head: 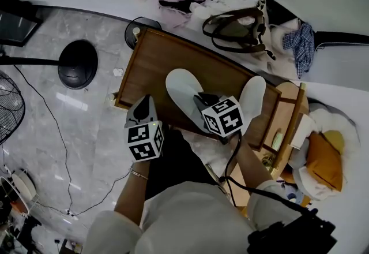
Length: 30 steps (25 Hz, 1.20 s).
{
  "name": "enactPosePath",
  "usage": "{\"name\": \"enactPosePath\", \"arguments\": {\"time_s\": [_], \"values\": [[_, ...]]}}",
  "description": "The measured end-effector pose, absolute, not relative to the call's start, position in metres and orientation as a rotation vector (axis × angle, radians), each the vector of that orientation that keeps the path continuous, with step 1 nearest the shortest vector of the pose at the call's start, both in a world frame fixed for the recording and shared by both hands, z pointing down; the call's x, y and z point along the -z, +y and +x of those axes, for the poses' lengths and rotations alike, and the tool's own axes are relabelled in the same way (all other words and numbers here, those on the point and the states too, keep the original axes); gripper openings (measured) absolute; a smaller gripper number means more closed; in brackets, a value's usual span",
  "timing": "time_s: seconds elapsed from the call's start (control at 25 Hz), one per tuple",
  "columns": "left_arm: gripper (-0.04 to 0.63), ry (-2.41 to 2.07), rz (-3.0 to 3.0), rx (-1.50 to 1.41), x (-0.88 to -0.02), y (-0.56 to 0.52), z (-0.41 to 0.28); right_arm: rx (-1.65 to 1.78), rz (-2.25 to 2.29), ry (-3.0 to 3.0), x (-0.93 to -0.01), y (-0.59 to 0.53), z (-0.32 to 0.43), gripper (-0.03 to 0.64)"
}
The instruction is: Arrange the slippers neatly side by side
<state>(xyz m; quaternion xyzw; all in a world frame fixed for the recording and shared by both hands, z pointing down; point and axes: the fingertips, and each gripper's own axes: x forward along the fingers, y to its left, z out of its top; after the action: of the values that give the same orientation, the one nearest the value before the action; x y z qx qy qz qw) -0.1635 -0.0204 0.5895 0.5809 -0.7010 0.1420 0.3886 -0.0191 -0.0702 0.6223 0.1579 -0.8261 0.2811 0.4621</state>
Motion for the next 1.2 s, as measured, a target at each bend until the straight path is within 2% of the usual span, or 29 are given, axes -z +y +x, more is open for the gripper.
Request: {"name": "enactPosePath", "arguments": {"time_s": [1.2], "values": [[0.014,-1.656,1.859,-0.442,-0.520,-0.090,-0.105,-0.991,1.086,-2.036,-0.550,-0.121,0.069,0.051]]}}
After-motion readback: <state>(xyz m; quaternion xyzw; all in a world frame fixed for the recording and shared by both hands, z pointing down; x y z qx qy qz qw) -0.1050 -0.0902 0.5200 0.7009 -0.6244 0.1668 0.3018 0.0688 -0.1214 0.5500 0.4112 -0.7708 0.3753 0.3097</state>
